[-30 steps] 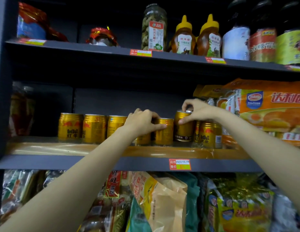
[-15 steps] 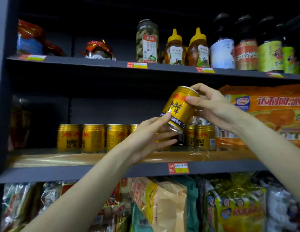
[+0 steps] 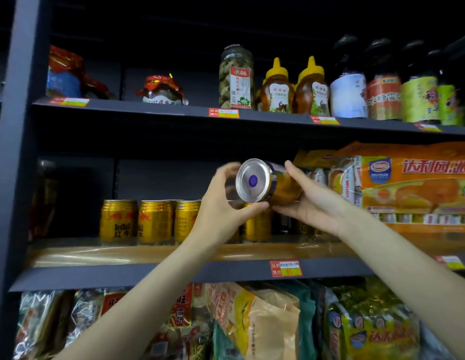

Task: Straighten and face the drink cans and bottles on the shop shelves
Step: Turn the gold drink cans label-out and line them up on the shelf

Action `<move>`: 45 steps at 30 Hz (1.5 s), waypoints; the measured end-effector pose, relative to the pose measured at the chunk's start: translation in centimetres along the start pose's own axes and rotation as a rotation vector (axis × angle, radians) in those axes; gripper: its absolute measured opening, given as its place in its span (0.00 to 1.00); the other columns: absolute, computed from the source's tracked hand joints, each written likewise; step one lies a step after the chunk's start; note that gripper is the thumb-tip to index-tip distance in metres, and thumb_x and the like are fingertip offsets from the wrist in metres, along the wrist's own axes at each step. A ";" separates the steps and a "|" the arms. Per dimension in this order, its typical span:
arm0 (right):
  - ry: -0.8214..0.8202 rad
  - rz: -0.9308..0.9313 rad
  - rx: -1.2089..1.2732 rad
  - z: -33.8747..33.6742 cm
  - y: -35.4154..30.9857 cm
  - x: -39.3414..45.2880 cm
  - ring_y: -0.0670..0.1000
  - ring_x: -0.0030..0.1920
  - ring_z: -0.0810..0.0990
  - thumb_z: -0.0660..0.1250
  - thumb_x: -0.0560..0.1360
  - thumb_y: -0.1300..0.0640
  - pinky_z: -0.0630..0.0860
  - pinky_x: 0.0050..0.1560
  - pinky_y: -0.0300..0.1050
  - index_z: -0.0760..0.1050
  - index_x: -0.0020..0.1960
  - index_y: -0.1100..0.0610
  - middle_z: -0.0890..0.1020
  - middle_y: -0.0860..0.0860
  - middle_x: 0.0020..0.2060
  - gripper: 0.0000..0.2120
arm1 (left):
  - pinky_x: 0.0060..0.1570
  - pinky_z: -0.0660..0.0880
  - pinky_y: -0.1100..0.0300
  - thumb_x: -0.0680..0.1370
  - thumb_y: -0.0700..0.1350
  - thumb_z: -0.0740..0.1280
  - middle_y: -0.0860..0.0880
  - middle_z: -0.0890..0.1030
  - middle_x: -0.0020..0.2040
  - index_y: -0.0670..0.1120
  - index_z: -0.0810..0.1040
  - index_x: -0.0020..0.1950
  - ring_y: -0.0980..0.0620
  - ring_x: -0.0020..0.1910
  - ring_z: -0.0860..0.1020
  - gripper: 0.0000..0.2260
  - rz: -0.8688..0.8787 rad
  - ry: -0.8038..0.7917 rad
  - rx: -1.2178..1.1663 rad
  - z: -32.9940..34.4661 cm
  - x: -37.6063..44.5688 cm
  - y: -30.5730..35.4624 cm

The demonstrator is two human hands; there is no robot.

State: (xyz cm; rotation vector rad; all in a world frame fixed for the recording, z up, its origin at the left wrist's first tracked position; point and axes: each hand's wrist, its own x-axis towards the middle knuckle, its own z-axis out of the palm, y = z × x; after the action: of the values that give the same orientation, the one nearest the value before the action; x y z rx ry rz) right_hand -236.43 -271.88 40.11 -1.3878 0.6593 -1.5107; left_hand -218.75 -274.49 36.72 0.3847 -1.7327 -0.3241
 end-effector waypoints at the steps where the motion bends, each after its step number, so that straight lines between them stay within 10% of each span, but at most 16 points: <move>1: 0.015 -0.098 -0.049 0.0 0.0 0.1 0.54 0.55 0.81 0.69 0.69 0.51 0.81 0.47 0.48 0.73 0.61 0.56 0.80 0.57 0.56 0.22 | 0.56 0.76 0.61 0.66 0.49 0.75 0.55 0.75 0.58 0.51 0.66 0.65 0.57 0.57 0.77 0.30 -0.121 -0.042 -0.082 0.0 -0.2 0.1; 7: -0.031 -0.379 -0.281 0.6 0.3 -0.2 0.52 0.57 0.78 0.72 0.64 0.57 0.78 0.49 0.45 0.74 0.57 0.52 0.77 0.53 0.57 0.22 | 0.52 0.79 0.54 0.67 0.49 0.71 0.38 0.79 0.55 0.40 0.69 0.65 0.44 0.51 0.82 0.28 -0.591 -0.190 -0.671 -0.8 0.3 0.2; 17: 0.036 -0.092 -0.285 0.7 -0.2 0.0 0.57 0.55 0.79 0.67 0.73 0.50 0.81 0.51 0.52 0.73 0.57 0.54 0.75 0.56 0.57 0.15 | 0.55 0.78 0.56 0.68 0.38 0.75 0.52 0.70 0.65 0.57 0.67 0.64 0.54 0.61 0.74 0.30 0.050 -0.112 0.019 -2.2 0.5 -1.0; 24: -0.019 -0.347 -0.289 0.5 0.1 -0.1 0.54 0.58 0.78 0.70 0.66 0.56 0.79 0.54 0.51 0.72 0.56 0.51 0.78 0.53 0.56 0.19 | 0.50 0.80 0.56 0.72 0.45 0.68 0.41 0.77 0.58 0.44 0.67 0.69 0.46 0.52 0.82 0.26 -0.426 -0.162 -0.637 -2.2 0.9 -0.7; 34: 0.005 -0.070 -0.112 0.7 0.2 0.1 0.58 0.55 0.80 0.66 0.74 0.53 0.81 0.49 0.49 0.70 0.63 0.55 0.75 0.58 0.60 0.18 | 0.54 0.77 0.63 0.70 0.37 0.73 0.52 0.70 0.65 0.55 0.67 0.66 0.56 0.65 0.70 0.29 0.118 -0.142 -0.039 -2.1 0.9 -0.6; 45: -0.072 -0.183 0.088 1.0 0.6 0.6 0.59 0.59 0.78 0.66 0.69 0.62 0.79 0.54 0.50 0.69 0.63 0.54 0.76 0.58 0.58 0.23 | 0.54 0.78 0.60 0.72 0.45 0.71 0.46 0.80 0.56 0.44 0.72 0.63 0.51 0.55 0.80 0.21 -0.359 -0.158 -0.426 -0.8 1.2 0.4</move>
State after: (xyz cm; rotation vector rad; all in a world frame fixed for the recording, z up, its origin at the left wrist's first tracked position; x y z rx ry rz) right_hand -235.23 -272.40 40.10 -1.4586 0.4257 -1.6042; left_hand -218.18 -274.67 38.15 0.3615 -1.6871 -0.9868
